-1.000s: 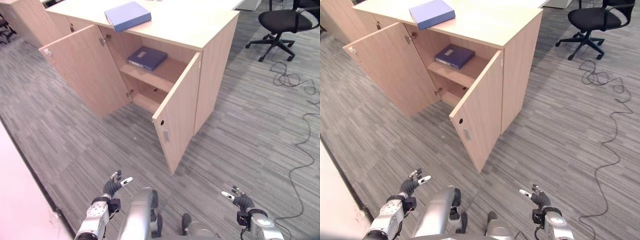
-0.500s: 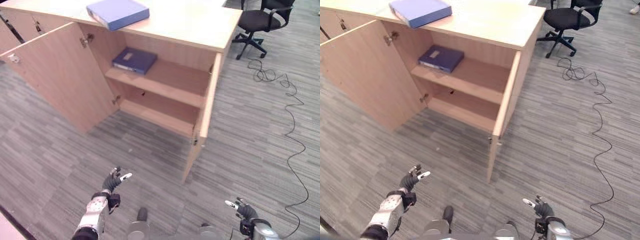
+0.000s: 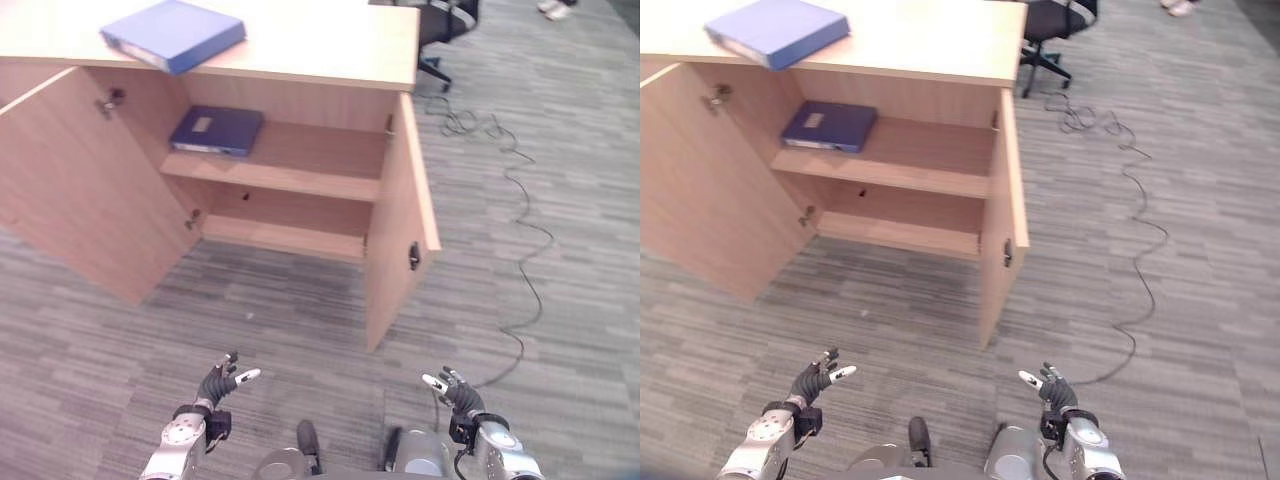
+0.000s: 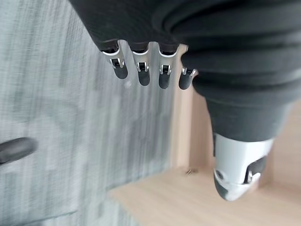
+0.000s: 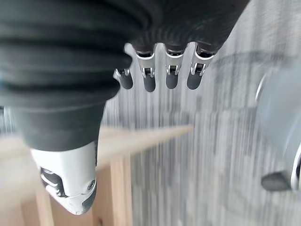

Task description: Put the empty folder in the office cabinet

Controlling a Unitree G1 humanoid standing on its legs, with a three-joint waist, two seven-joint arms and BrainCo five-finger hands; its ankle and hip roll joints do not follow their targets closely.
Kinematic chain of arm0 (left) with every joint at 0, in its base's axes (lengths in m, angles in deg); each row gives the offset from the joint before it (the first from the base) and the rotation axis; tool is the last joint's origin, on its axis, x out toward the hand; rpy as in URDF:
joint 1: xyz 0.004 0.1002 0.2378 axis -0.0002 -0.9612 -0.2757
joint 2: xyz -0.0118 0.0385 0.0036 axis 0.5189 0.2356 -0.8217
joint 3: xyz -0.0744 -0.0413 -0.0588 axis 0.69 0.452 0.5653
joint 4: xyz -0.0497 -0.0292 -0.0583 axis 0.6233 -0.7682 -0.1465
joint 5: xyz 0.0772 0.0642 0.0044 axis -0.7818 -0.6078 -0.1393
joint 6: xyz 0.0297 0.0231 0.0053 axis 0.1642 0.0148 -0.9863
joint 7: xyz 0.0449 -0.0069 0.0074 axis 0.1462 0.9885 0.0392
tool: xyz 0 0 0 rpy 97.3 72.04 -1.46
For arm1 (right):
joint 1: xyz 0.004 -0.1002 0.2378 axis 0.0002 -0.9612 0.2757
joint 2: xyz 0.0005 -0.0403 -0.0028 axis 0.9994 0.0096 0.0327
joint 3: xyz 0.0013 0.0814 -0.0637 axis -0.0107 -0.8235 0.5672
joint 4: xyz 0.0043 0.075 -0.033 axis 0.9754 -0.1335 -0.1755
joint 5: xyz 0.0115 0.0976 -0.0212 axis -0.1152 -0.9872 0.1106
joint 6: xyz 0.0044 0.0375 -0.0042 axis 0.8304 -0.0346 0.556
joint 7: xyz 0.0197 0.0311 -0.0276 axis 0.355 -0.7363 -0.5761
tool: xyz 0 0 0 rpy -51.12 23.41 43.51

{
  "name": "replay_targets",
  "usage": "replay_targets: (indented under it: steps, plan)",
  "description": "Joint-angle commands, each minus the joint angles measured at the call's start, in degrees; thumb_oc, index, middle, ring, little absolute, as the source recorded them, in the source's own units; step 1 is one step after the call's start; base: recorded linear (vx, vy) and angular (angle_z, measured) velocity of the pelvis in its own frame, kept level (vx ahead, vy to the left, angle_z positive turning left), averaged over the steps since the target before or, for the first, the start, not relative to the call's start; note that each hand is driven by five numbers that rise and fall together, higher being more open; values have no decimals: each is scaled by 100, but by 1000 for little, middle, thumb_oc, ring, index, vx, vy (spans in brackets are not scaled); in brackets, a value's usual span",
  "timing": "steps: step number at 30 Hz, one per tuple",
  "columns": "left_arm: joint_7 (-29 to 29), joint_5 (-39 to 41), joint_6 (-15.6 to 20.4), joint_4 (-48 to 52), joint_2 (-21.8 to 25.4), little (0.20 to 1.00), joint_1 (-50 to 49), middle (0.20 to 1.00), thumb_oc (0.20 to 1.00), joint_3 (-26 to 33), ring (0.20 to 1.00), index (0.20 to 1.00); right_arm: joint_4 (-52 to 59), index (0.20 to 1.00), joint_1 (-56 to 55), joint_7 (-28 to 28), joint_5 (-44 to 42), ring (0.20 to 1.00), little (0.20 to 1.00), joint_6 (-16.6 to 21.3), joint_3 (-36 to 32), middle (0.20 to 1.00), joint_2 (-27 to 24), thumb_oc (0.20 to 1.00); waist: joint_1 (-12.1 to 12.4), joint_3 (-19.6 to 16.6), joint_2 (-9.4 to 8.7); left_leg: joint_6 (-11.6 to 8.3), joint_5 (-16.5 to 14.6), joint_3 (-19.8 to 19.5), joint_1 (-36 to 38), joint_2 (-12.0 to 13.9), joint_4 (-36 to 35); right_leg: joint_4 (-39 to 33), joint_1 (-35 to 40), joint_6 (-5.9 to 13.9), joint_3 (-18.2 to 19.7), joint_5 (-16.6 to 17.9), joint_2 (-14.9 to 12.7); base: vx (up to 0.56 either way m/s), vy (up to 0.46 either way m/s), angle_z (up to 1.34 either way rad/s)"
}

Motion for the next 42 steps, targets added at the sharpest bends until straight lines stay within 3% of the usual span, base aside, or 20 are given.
replay_targets:
  steps: [1,7,8,12,13,16,17,23,24,26,30,31,33,34,35,36,37,40,41,42]
  plan:
    - [88,-114,178,357,4,1000,196,1000,1000,232,1000,1000,17,1000,89,15,73,1000,1000,179,15,1000,-229,1000,141,134,-13,-644,-346,-119,109,271,285,-957,759,117,545,176,160,-43,-62,-34]
    - [108,-17,191,379,-126,1000,127,1000,1000,281,1000,1000,45,1000,81,-46,54,1000,1000,171,80,1000,-449,1000,110,140,-30,-944,-407,-40,-405,492,1509,-1893,1006,-41,967,320,316,-26,-43,-53]
    - [105,26,219,407,-167,1000,138,1000,1000,248,1000,1000,-26,1000,124,-60,86,1000,1000,144,114,1000,-580,1000,142,207,-10,-1136,-237,-373,-610,592,1834,-2080,1111,-72,1054,309,335,-33,72,-24]
    - [114,69,231,478,-191,1000,96,1000,1000,214,1000,1000,-158,1000,110,-84,78,1000,1000,106,49,1000,-698,1000,100,179,-11,-1299,-48,-622,-557,1070,1579,-2165,1166,34,1109,339,148,13,154,-29]
    - [123,29,219,443,-190,1000,110,1000,1000,188,1000,1000,-186,1000,25,-77,40,1000,1000,103,-53,1000,-728,1000,3,66,-10,-1353,258,-584,-389,1573,1180,-2163,1105,144,1103,362,-69,85,351,2]
    - [112,-17,221,383,-186,1000,133,1000,1000,160,1000,1000,-212,1000,-36,-78,-1,1000,1000,108,-116,1000,-780,1000,-66,-39,66,-1494,726,-587,-262,1992,688,-2069,1066,241,1153,327,-191,112,318,31]
    - [63,-29,247,336,-171,1000,176,1000,1000,150,1000,1000,-240,1000,-62,-64,-22,1000,1000,107,-164,1000,-822,1000,-107,-113,121,-1625,1190,-795,-253,2354,426,-1799,964,332,1296,216,-380,163,384,44]
    - [-40,28,316,253,-48,1000,409,1000,1000,55,1000,1000,-325,1000,-46,-60,-40,1000,1000,120,-176,1000,-867,1000,-110,-91,82,-1864,1993,-1540,-437,2848,209,-750,567,657,1856,-67,-958,149,490,15]
    - [-50,75,360,263,-1,1000,440,1000,1000,39,1000,1000,-389,1000,48,-85,-24,1000,1000,105,-148,1000,-863,1000,-82,-99,37,-1864,1763,-1801,-483,2832,377,-701,530,776,2040,-67,-1111,144,493,10]
    - [-52,93,372,244,26,1000,487,1000,1000,7,1000,1000,-388,1000,105,-64,-25,1000,1000,117,-159,1000,-843,1000,-89,-97,-7,-1864,1589,-1780,-547,2875,549,-709,551,798,2059,-6,-1232,98,359,-9]
    - [24,113,381,326,162,1000,596,1000,1000,-138,1000,1000,-507,1000,99,-103,-92,1000,1000,45,-299,1000,-657,1000,-59,-157,-133,-1864,461,-1631,-762,2618,941,-1298,1020,798,1975,604,-1496,171,312,42]
    - [24,113,381,326,163,1000,596,1000,1000,-139,1000,1000,-507,1000,99,-103,-91,1000,1000,46,-299,1000,-656,1000,-62,-156,-134,-1864,457,-1635,-765,2617,947,-1305,1027,798,1970,608,-1496,179,313,71]
    - [32,129,375,457,367,1000,737,1000,1000,-157,1000,1000,-436,1000,251,-165,-42,1000,1000,13,-120,1000,-407,1000,29,-12,-338,-1864,-162,-1508,-976,2190,1253,-1483,857,798,1931,2445,-1847,150,500,23]
    - [31,160,359,473,415,1000,742,1000,1000,-136,1000,1000,-423,1000,312,-160,-52,1000,1000,7,-53,1000,-342,1000,66,25,-312,-1789,-213,-1391,-941,2149,1218,-1433,705,798,1823,2653,-1917,93,566,3]
    - [40,172,348,540,458,1000,699,1000,1000,-110,1000,1000,-406,1000,351,-164,-100,1000,1000,19,-3,1000,-260,1000,97,76,-257,-1664,-264,-1226,-837,2075,1151,-1271,617,798,1652,2599,-1949,122,760,-59]
    - [83,146,307,571,455,1000,668,1000,1000,-112,1000,1000,-381,1000,378,-204,-158,1000,1000,37,68,1000,-208,1000,46,80,-169,-1360,-274,-1103,-738,1742,972,-770,444,787,1826,2172,-1614,96,609,-73]
    - [83,145,306,573,454,1000,669,1000,1000,-109,1000,1000,-381,1000,380,-204,-159,1000,1000,37,69,1000,-209,1000,52,70,-179,-1355,-257,-1091,-746,1730,961,-767,415,788,1844,2181,-1624,103,619,-63]
    - [90,123,280,522,338,1000,641,1000,1000,-68,1000,1000,-296,1000,322,-213,-189,1000,1000,79,126,1000,-218,1000,-5,93,-14,-976,-236,-1049,-406,1129,602,-227,200,482,1992,1053,-463,111,486,0]
    - [90,122,280,521,336,1000,644,1000,1000,-67,1000,1000,-297,1000,325,-213,-190,1000,1000,79,126,1000,-220,1000,-7,88,-5,-980,-216,-1052,-414,1138,589,-239,194,473,1984,1067,-452,99,358,-11]
    - [98,118,256,520,285,1000,599,1000,1000,-39,1000,1000,-303,1000,321,-213,-254,1000,1000,105,175,1000,-227,1000,-11,151,57,-880,-277,-996,-204,935,481,-240,118,276,1751,474,106,53,191,8]
